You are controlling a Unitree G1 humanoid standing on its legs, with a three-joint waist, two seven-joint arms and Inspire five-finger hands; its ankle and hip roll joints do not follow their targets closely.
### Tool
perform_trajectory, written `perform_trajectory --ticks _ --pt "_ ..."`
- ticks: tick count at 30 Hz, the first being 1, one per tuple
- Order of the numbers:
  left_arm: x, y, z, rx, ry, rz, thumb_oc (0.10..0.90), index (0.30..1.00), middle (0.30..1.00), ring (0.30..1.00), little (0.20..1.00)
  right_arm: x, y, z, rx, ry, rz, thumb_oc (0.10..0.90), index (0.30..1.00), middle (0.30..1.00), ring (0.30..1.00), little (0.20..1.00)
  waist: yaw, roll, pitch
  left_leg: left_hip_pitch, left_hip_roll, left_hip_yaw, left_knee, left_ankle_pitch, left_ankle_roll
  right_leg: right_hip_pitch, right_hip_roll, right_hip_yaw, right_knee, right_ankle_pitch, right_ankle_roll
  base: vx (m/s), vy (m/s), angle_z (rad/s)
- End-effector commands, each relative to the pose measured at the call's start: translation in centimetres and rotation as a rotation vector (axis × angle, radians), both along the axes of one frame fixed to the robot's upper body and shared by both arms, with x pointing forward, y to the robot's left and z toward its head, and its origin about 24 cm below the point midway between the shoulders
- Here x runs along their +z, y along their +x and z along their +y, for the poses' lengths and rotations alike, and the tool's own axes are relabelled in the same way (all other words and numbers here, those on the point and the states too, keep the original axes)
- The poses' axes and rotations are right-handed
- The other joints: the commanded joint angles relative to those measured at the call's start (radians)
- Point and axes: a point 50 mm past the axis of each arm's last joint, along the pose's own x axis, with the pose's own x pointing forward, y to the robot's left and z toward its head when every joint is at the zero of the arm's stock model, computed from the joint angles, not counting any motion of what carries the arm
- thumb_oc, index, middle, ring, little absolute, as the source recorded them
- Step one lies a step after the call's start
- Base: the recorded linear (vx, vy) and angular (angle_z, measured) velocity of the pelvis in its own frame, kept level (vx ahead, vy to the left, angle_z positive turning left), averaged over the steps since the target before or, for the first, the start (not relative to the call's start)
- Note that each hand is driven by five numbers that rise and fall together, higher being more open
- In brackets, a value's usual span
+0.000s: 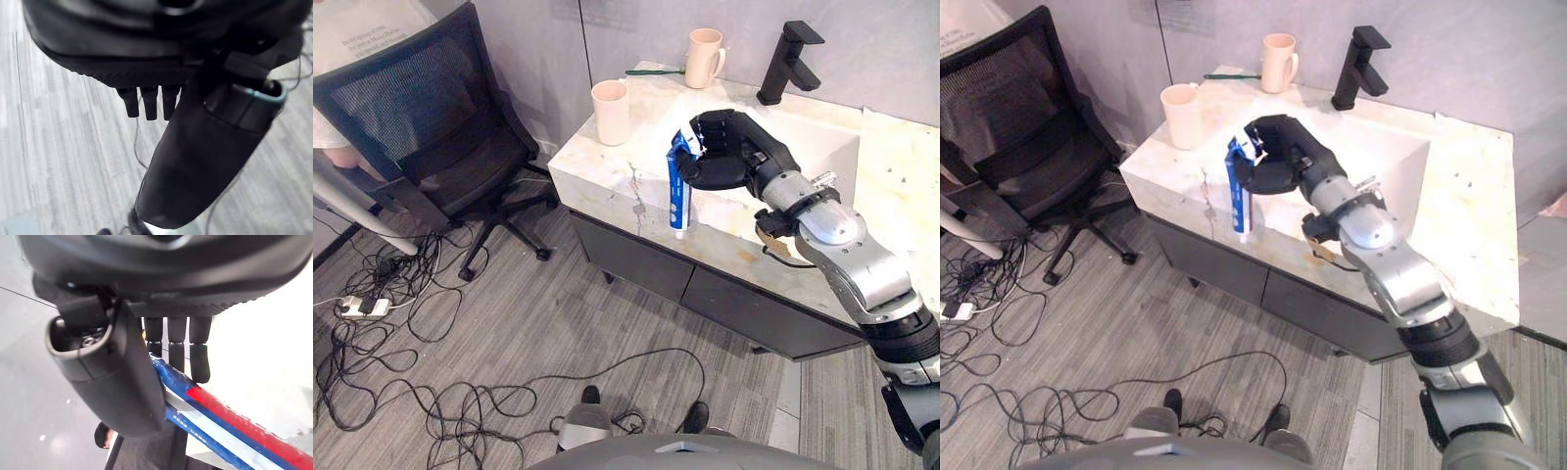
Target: Organize the bathroom.
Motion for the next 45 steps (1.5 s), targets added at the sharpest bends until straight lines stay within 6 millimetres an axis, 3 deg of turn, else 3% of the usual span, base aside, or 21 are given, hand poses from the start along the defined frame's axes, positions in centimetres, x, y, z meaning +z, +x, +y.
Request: perform_trajectory --ticks 1,9,12,14,16,18,20,22,23,24,25,26,27,28,30,34,40,45 --pt "1.3 2.9 4.6 -0.3 0.178 -0.034 0.8 0.9 0.9 0.9 0.9 9.0 -1.6 1.8 0.106 0.169 -0.441 0.4 0.3 0.3 0.3 0.3 -0.011 -0.058 -0.075 -0.042 0.006 -0.025 0.11 -0.11 -0.017 0.03 -0.054 -0.006 0.073 -0.134 -0.006 0.01 0.048 0.04" --pt "0.8 0.8 3.8 -0.47 0.173 0.108 0.8 0.9 0.9 0.9 0.9 11.1 -1.4 -0.4 0.072 0.349 -0.456 0.4 0.3 0.3 0.3 0.3 -0.01 -0.094 -0.085 -0.047 0.0 0.014 0.147 -0.135 -0.012 0.039 -0.065 -0.029 0.083 -0.139 -0.001 0.01 0.036 0.03" --pt "1.0 0.6 4.2 -0.48 0.186 0.139 0.8 0.9 0.9 0.9 0.9 12.0 -1.5 -2.2 0.014 0.384 -0.488 0.4 0.3 0.3 0.3 0.3 -0.016 -0.108 -0.086 -0.06 -0.008 0.086 0.191 -0.16 -0.002 0.042 -0.08 -0.061 0.087 -0.137 0.006 0.0 0.068 0.11" --pt "1.2 0.9 5.0 -0.554 0.205 0.161 0.8 0.9 0.9 0.9 0.9 12.7 -1.8 -4.5 -0.073 0.368 -0.529 0.4 0.3 0.3 0.3 0.3 -0.042 -0.109 -0.089 -0.069 -0.01 0.213 0.212 -0.182 -0.001 0.049 -0.09 -0.112 0.101 -0.148 0.014 0.04 0.109 0.75" --pt "1.4 1.1 5.5 -0.588 0.216 0.164 0.8 0.9 0.9 0.9 0.9 12.8 -1.9 -5.6 -0.106 0.362 -0.54 0.4 0.3 0.3 0.3 0.3 -0.043 -0.111 -0.082 -0.075 -0.017 0.212 0.208 -0.169 0.016 0.034 -0.108 -0.129 0.132 -0.144 0.018 0.01 0.101 1.1" --pt "1.8 1.5 6.3 -0.606 0.239 0.155 0.8 0.9 0.9 0.9 0.9 12.9 -1.8 -6.3 -0.118 0.349 -0.554 0.4 0.3 0.3 0.3 0.3 -0.043 -0.105 -0.079 -0.06 -0.055 0.177 0.165 -0.163 0.054 0.005 -0.143 -0.111 0.185 -0.146 0.044 0.03 0.133 0.38" --pt "1.9 1.8 6.6 -0.601 0.253 0.145 0.8 0.9 0.9 0.9 0.9 13.1 -1.9 -6.6 -0.119 0.368 -0.548 0.4 0.3 0.3 0.3 0.3 -0.043 -0.103 -0.078 -0.061 -0.074 0.157 0.157 -0.166 0.07 -0.017 -0.163 -0.092 0.21 -0.141 0.057 0.01 0.114 -0.11" --pt "2.3 1.9 7.3 -0.599 0.279 0.131 0.8 0.9 0.9 0.9 0.9 13.0 -2.1 -7.0 -0.121 0.379 -0.562 0.4 0.3 0.3 0.3 0.3 -0.049 -0.081 -0.063 -0.06 -0.112 0.123 0.139 -0.173 0.114 -0.115 -0.222 -0.03 0.458 -0.11 0.064 0.0 0.18 -0.04" --pt "2.5 2.0 7.6 -0.593 0.293 0.128 0.8 0.9 0.9 0.9 0.9 12.7 -2.2 -7.1 -0.124 0.38 -0.573 0.4 0.3 0.3 0.3 0.3 -0.064 -0.079 -0.049 -0.054 -0.128 0.099 0.137 -0.182 0.123 -0.176 -0.21 0.021 0.527 -0.071 0.07 0.01 0.113 0.05" --pt "2.5 2.0 7.7 -0.587 0.296 0.126 0.8 0.9 0.9 0.9 0.9 12.7 -2.2 -7.2 -0.129 0.378 -0.577 0.4 0.3 0.3 0.3 0.3 -0.066 -0.079 -0.05 -0.058 -0.13 0.096 0.137 -0.181 0.125 -0.19 -0.206 0.03 0.531 -0.058 0.07 0.1 -0.127 0.1" --pt "2.6 2.4 7.9 -0.557 0.303 0.109 0.8 0.9 0.9 0.9 0.9 12.3 -2.3 -7.4 -0.14 0.389 -0.592 0.4 0.3 0.3 0.3 0.3 -0.094 -0.085 -0.03 -0.04 -0.137 0.058 0.127 -0.186 0.109 -0.232 -0.149 0.08 0.37 -0.054 0.078 0.15 -0.234 0.2" --pt "2.8 3.0 8.3 -0.564 0.32 0.102 0.8 0.9 0.9 0.9 0.9 12.4 -2.4 -7.4 -0.155 0.381 -0.61 0.4 0.3 0.3 0.3 0.3 -0.11 -0.093 -0.019 -0.037 -0.144 0.031 0.128 -0.197 0.105 -0.262 -0.135 0.101 0.299 -0.016 0.088 0.16 -0.237 0.13" --pt "2.9 3.1 8.3 -0.565 0.323 0.102 0.8 0.9 0.9 0.9 0.9 12.4 -2.5 -7.4 -0.157 0.379 -0.613 0.4 0.3 0.3 0.3 0.3 -0.113 -0.093 -0.017 -0.038 -0.144 0.027 0.132 -0.201 0.105 -0.261 -0.133 0.1 0.291 -0.011 0.09 0.12 -0.16 0.0" --pt "3.1 3.4 8.7 -0.554 0.335 0.098 0.8 0.9 0.9 0.9 0.9 12.5 -2.7 -7.4 -0.159 0.381 -0.625 0.4 0.3 0.3 0.3 0.3 -0.12 -0.102 0.002 -0.038 -0.152 0.014 0.162 -0.233 0.113 -0.307 -0.124 0.131 0.364 0.041 0.094 0.11 -0.173 0.11" --pt "3.1 3.5 8.8 -0.56 0.339 0.105 0.8 0.9 0.9 0.9 0.9 13.7 -2.7 -7.7 -0.188 0.381 -0.646 0.4 0.3 0.3 0.3 0.3 -0.121 -0.109 -0.008 -0.05 -0.116 0.035 0.184 -0.228 0.1 -0.267 -0.098 0.108 0.286 -0.049 0.067 0.11 -0.239 0.55" --pt "2.8 3.7 8.3 -0.636 0.305 0.112 0.8 0.9 0.9 0.9 0.9 15.8 -2.3 -8.9 -0.223 0.359 -0.688 0.4 0.3 0.3 0.3 0.3 -0.119 -0.108 -0.023 -0.075 -0.086 0.048 0.176 -0.205 0.068 -0.199 -0.057 0.095 0.189 -0.081 0.034 0.04 -0.109 0.53" --pt "2.3 2.9 7.2 -0.704 0.287 0.131 0.8 0.9 0.9 0.9 0.9 16.1 -3.0 -9.3 -0.245 0.331 -0.73 0.4 0.3 0.3 0.3 0.3 -0.122 -0.111 -0.026 -0.084 -0.076 0.063 0.165 -0.2 0.059 -0.182 -0.062 0.079 0.159 -0.085 0.03 0.04 -0.007 -0.01" --pt "2.6 1.9 8.0 -0.628 0.308 0.141 0.8 0.9 0.9 0.9 0.9 17.1 -3.8 -9.2 -0.233 0.296 -0.792 0.4 0.3 0.3 0.3 0.3 -0.121 -0.113 -0.044 -0.054 -0.072 0.074 0.14 -0.203 0.057 -0.194 -0.079 0.065 0.174 -0.081 0.045 0.1 0.053 0.0"
